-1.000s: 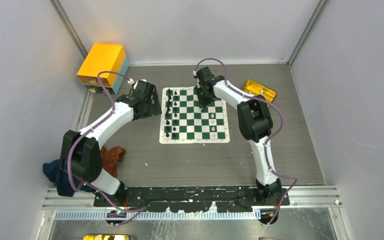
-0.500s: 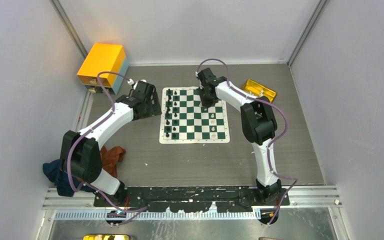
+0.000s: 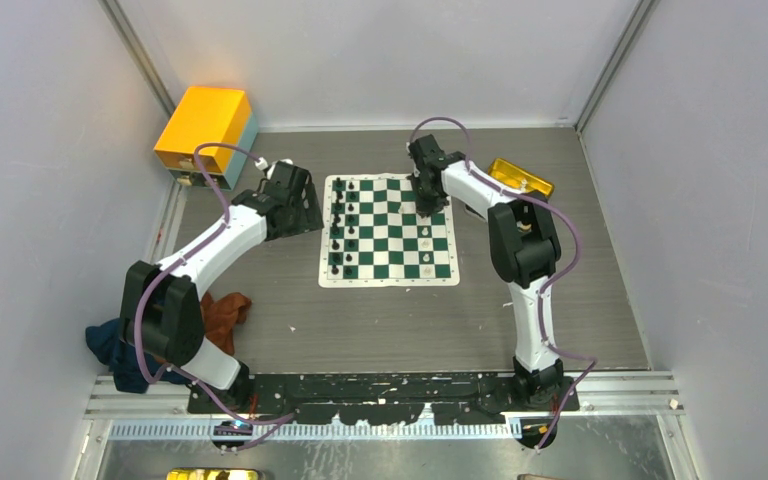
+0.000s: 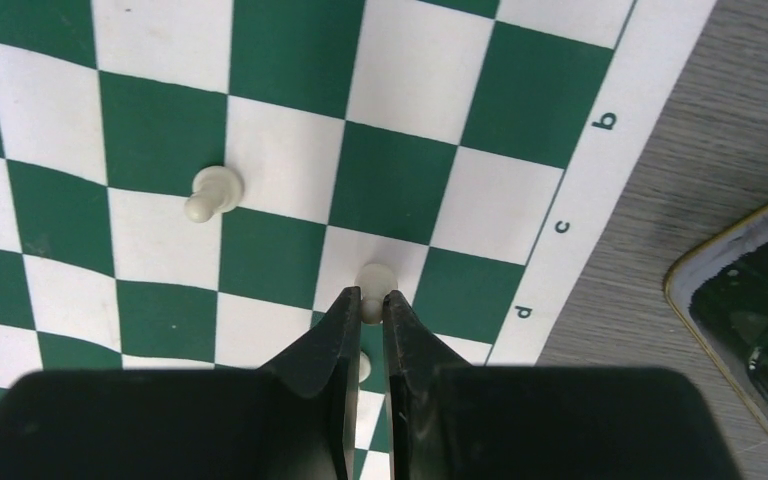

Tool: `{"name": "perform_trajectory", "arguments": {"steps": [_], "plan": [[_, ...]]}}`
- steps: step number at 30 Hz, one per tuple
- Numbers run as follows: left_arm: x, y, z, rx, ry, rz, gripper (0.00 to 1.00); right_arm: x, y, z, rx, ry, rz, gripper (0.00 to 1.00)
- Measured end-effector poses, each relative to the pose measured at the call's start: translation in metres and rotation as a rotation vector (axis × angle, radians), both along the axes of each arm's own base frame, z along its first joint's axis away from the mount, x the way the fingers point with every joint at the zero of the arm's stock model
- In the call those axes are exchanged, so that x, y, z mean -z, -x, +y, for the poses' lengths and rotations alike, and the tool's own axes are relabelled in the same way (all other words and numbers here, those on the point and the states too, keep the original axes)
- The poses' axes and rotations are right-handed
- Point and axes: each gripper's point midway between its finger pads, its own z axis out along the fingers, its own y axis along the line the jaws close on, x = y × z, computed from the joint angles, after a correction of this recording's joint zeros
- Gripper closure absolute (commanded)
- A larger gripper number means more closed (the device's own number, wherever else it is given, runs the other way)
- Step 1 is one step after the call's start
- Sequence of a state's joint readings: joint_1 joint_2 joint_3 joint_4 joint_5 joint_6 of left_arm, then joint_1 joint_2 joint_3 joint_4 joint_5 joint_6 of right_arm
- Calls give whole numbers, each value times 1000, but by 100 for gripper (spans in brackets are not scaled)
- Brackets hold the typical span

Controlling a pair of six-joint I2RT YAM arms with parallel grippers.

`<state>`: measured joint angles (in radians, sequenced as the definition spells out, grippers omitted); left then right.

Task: Set up the chess pieces on the board
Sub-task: Place the chess piece on the chessboard.

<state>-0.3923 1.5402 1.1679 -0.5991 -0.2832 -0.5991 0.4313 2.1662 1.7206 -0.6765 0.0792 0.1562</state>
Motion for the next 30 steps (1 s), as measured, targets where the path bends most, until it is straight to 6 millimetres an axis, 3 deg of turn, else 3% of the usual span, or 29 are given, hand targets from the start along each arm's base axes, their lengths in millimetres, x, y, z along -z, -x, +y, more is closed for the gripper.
{"name": "perform_trajectory", "arguments": {"steps": [6, 24, 30], "plan": [[0, 0, 0, 1, 0, 0, 16, 1, -3, -8, 18, 2, 2, 92], [0, 0, -1, 5, 6, 3, 16, 1, -1, -4, 22, -19, 11, 92], [0, 0, -2, 7, 9, 4, 16, 1, -1, -3, 28, -26, 14, 87]]}}
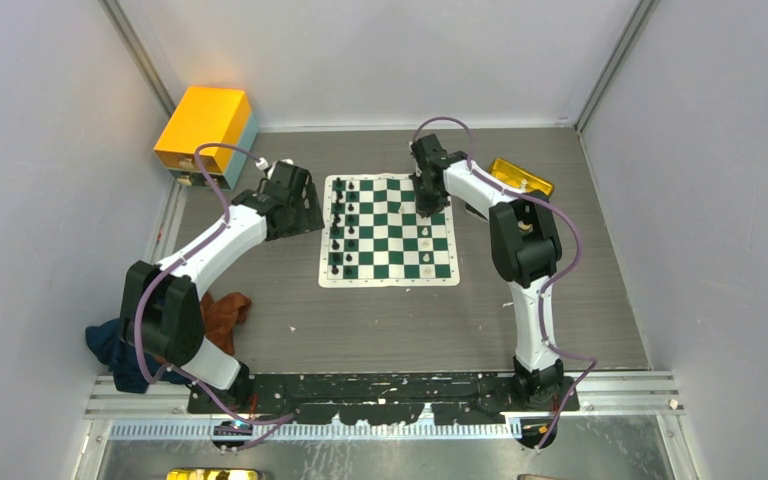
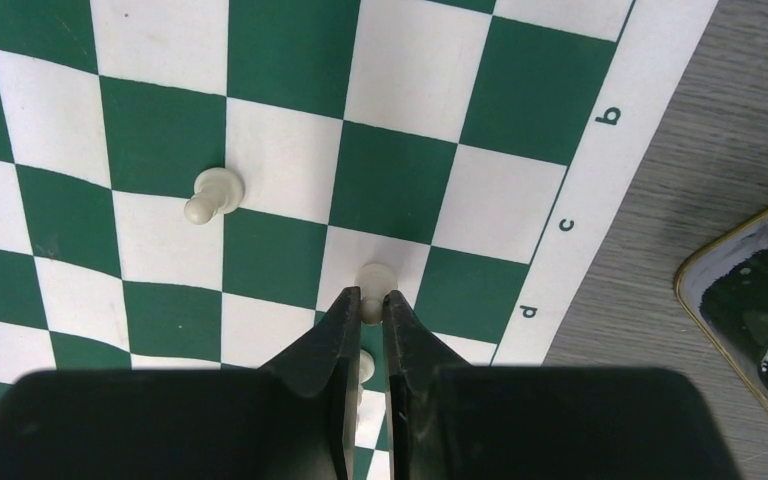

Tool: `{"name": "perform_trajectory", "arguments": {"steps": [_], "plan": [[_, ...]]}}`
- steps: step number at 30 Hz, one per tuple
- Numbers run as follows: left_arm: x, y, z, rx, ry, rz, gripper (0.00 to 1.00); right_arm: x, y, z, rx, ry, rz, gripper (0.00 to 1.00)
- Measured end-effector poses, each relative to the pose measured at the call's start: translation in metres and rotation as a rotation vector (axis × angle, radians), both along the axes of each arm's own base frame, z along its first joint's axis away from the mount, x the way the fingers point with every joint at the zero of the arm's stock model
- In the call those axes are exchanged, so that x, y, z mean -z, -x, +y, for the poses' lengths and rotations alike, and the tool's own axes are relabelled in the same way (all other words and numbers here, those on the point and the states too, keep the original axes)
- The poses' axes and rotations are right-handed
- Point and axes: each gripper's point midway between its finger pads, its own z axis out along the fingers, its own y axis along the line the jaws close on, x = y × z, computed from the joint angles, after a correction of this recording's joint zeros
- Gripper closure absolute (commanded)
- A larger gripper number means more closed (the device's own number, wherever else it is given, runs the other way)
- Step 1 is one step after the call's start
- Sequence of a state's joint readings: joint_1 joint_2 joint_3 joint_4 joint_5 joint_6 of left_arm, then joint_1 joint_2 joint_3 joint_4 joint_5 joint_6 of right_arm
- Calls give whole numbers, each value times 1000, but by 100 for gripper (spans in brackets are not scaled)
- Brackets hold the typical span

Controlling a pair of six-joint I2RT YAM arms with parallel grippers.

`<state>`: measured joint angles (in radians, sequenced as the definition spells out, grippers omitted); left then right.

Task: Set up the chess pieces on the board
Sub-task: Place the chess piece on the chessboard.

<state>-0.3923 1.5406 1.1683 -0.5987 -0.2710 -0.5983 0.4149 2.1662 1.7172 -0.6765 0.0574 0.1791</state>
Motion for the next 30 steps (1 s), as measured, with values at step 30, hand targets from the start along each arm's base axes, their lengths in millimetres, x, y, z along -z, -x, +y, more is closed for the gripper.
{"name": "perform_trajectory", "arguments": {"steps": [30], "plan": [[0, 0, -1, 1, 3, -2, 16, -16, -6, 17, -36, -22, -36, 61]]}}
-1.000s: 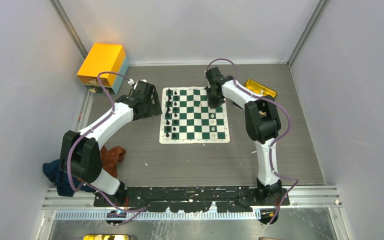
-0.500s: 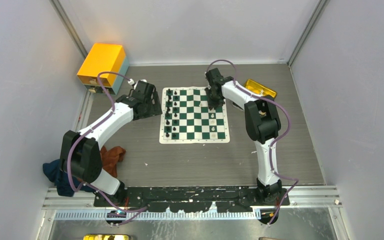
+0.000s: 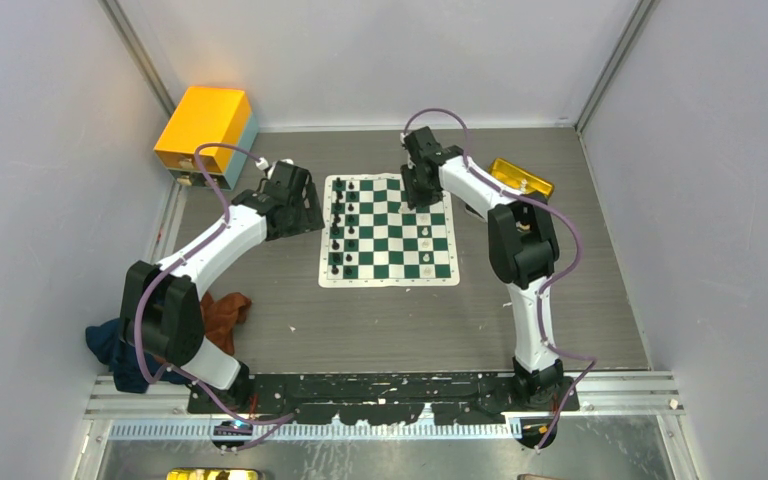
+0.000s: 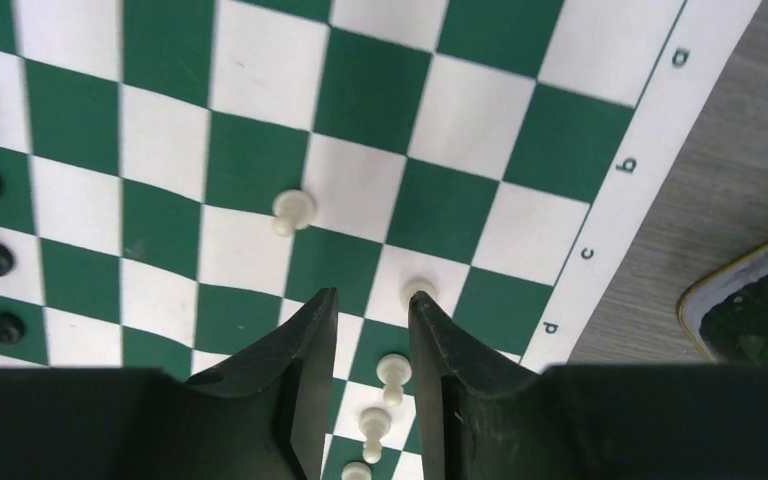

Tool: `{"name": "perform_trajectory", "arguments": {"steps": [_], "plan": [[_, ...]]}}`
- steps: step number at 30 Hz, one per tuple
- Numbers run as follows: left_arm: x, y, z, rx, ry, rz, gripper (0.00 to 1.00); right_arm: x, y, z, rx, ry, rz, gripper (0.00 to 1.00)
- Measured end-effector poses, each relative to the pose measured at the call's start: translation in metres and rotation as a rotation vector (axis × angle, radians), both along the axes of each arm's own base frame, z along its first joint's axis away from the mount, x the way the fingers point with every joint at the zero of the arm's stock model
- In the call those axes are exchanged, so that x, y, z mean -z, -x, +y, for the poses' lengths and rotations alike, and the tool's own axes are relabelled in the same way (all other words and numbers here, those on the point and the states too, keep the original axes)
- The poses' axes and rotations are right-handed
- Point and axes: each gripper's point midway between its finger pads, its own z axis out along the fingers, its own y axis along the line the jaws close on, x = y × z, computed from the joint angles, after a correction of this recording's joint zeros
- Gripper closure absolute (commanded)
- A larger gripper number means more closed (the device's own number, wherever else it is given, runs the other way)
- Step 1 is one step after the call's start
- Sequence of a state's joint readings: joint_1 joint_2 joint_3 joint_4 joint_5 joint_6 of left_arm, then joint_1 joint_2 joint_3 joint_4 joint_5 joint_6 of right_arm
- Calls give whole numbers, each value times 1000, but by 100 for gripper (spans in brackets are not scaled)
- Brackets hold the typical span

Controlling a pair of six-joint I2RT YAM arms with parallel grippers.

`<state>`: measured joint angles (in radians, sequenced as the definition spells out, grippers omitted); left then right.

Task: Set up the chess pieces on the board
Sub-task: Place the chess piece on the chessboard, then pick up the chess piece from the chessboard.

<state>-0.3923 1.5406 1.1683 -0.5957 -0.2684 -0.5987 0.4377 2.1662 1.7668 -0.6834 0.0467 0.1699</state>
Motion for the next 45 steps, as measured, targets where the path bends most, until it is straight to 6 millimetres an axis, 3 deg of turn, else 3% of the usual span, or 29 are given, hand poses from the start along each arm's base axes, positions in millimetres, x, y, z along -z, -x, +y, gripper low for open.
{"name": "perform_trajectory", "arguments": {"steps": [7, 10, 23, 35, 45], "plan": [[0, 0, 0, 0, 0, 0, 16, -32, -19, 23, -46, -38, -80, 60], [0, 0, 0, 0, 0, 0, 16, -36, -26, 31, -59, -51, -98, 60], [0, 0, 0, 1, -1, 0, 16, 8, -18, 38, -86, -39, 11, 59], [0, 0, 0, 3, -3, 0, 16, 2, -22, 48, -102, -56, -4, 62], [0, 0, 0, 3, -2, -1, 16, 16, -20, 49, -103, -47, 20, 65]]}}
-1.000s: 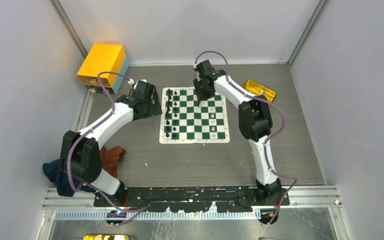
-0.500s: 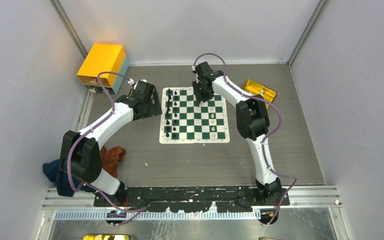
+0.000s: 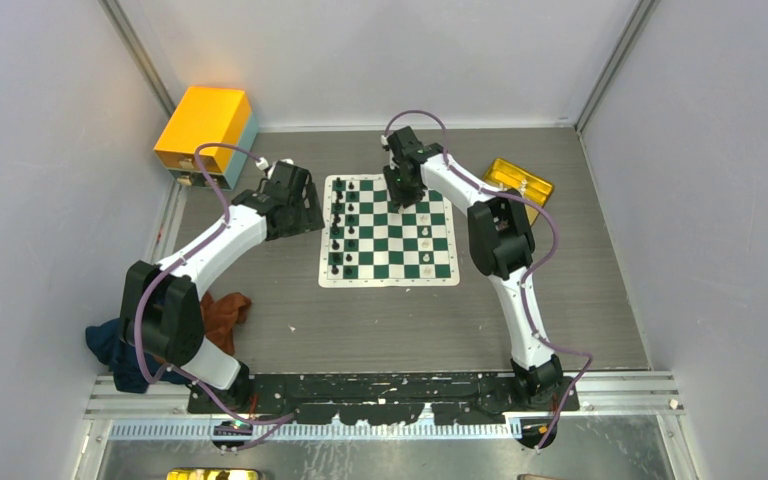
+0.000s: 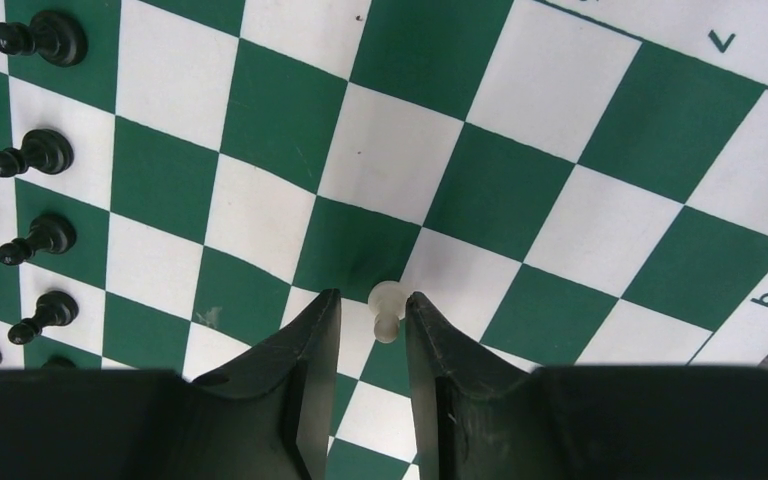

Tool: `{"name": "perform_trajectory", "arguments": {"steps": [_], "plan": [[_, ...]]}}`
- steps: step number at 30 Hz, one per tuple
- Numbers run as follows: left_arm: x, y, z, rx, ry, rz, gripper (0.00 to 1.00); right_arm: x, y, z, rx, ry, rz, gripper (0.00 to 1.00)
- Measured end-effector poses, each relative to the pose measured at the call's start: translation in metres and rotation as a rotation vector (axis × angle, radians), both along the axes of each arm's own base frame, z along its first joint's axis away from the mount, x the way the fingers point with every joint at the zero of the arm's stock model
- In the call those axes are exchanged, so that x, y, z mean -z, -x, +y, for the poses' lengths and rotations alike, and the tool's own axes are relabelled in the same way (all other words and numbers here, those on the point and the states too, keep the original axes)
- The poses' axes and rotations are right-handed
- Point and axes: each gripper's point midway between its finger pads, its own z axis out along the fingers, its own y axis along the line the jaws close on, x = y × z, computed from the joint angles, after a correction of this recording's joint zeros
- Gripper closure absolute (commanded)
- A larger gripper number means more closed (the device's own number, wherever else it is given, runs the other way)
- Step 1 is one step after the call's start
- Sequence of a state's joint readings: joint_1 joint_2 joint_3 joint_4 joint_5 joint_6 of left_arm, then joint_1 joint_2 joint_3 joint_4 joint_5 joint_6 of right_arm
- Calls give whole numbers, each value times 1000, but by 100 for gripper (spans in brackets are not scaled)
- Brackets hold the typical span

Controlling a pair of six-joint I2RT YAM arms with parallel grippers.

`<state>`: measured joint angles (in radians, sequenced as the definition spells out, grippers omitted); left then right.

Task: Set up the chess pieces on the board
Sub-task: Pick up the chess piece from the chessboard.

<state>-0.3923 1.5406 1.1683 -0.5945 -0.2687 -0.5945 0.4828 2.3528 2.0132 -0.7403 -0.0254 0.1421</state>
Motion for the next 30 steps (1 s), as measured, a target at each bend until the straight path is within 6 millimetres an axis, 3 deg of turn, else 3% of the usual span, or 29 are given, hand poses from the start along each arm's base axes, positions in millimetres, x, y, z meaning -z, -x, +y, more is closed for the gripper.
{"name": "perform_trajectory", "arguments": {"steps": [15, 30], "plan": [[0, -2, -1, 0, 4, -8, 16, 3, 1, 0, 9, 0, 3, 93], [3, 0, 0, 0, 3, -2, 16, 1, -1, -8, 27, 33, -22, 96]]}}
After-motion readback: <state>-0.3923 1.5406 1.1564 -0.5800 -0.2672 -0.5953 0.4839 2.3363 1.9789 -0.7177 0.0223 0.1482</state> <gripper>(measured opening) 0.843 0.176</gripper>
